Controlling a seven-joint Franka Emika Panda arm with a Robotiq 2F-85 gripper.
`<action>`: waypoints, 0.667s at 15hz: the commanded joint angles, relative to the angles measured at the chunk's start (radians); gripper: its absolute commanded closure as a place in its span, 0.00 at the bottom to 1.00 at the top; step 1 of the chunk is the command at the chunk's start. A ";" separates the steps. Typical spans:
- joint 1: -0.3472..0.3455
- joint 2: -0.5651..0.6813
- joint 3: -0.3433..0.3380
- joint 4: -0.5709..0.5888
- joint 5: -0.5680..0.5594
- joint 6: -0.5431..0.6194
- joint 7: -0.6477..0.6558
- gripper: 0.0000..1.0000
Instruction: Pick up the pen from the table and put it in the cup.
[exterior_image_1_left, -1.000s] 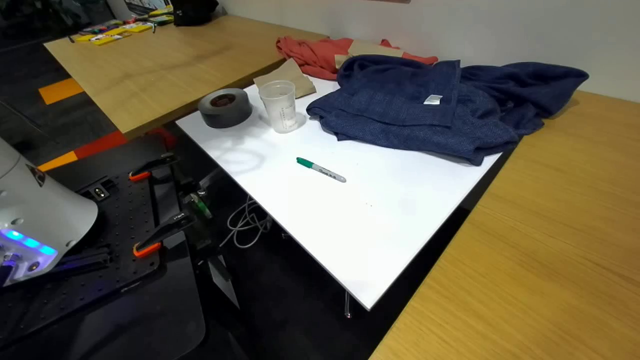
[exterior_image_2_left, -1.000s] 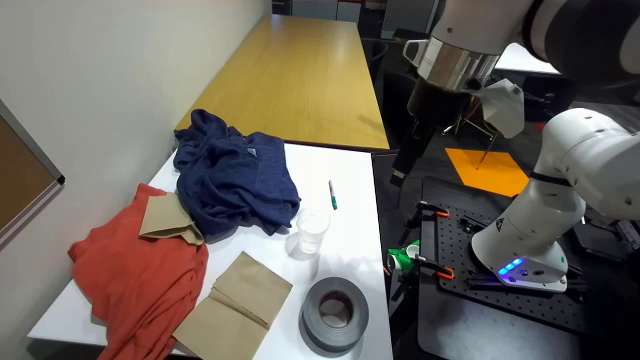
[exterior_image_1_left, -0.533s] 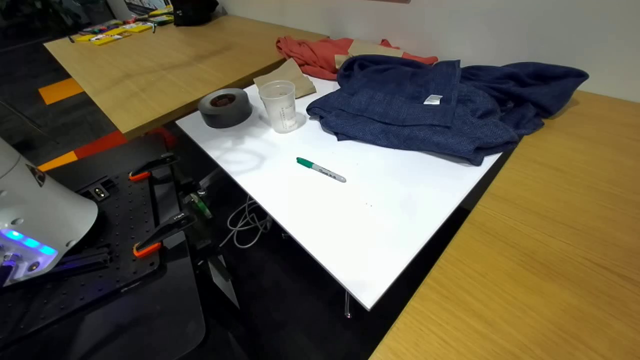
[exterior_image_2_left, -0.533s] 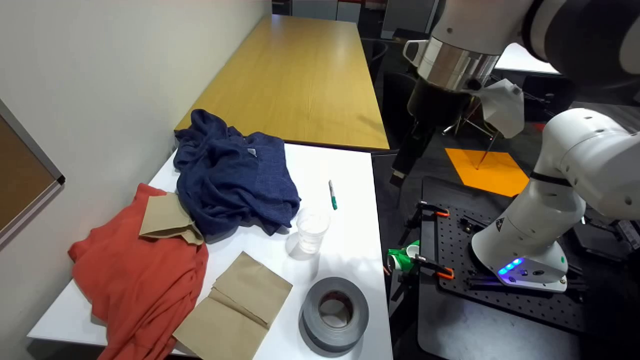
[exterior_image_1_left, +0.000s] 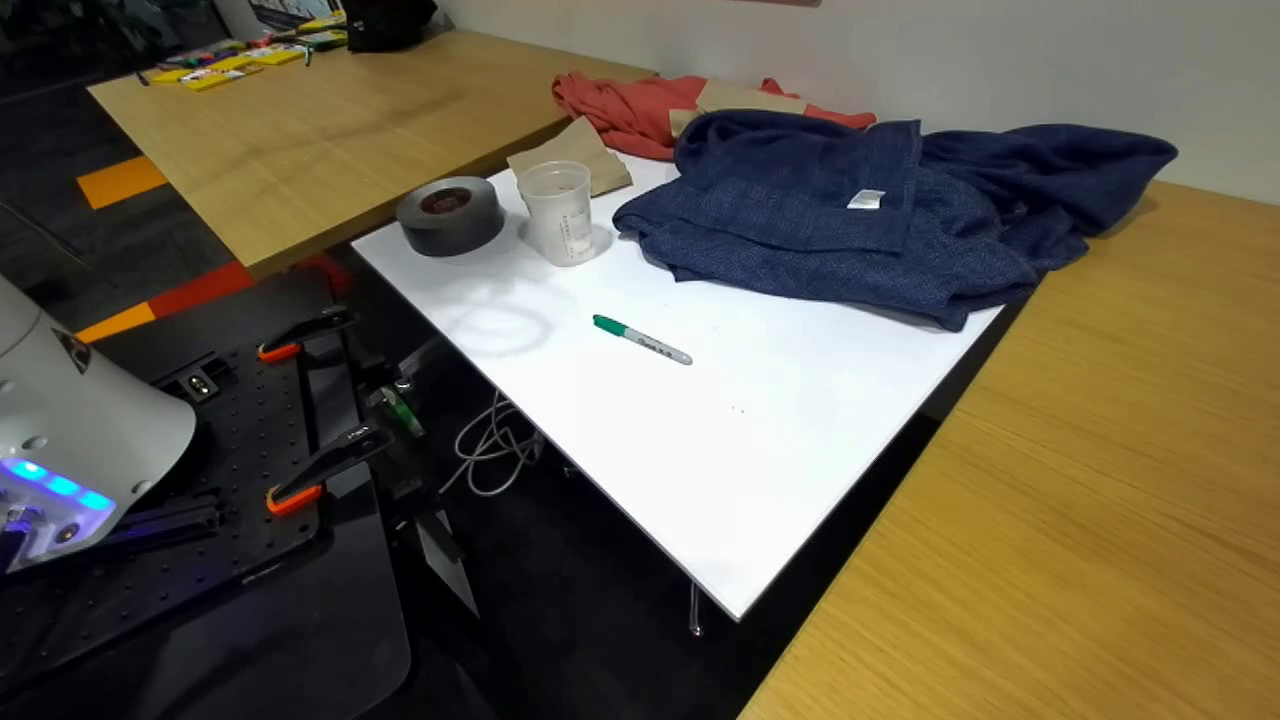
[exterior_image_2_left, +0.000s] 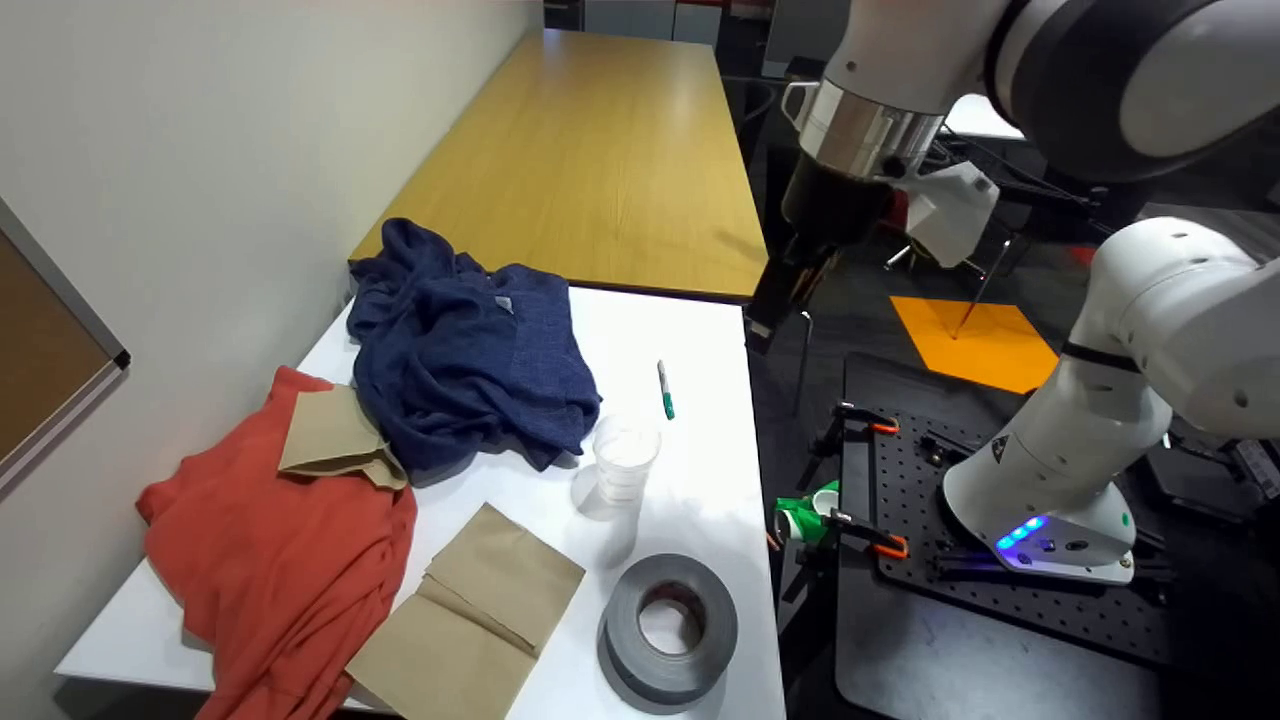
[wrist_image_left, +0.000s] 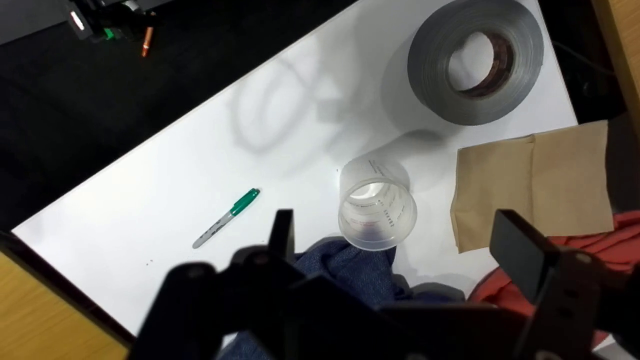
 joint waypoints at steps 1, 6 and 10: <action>-0.050 0.091 -0.018 0.004 -0.030 0.107 0.019 0.00; -0.125 0.249 -0.056 0.024 -0.063 0.246 0.054 0.00; -0.177 0.395 -0.095 0.055 -0.101 0.338 0.125 0.00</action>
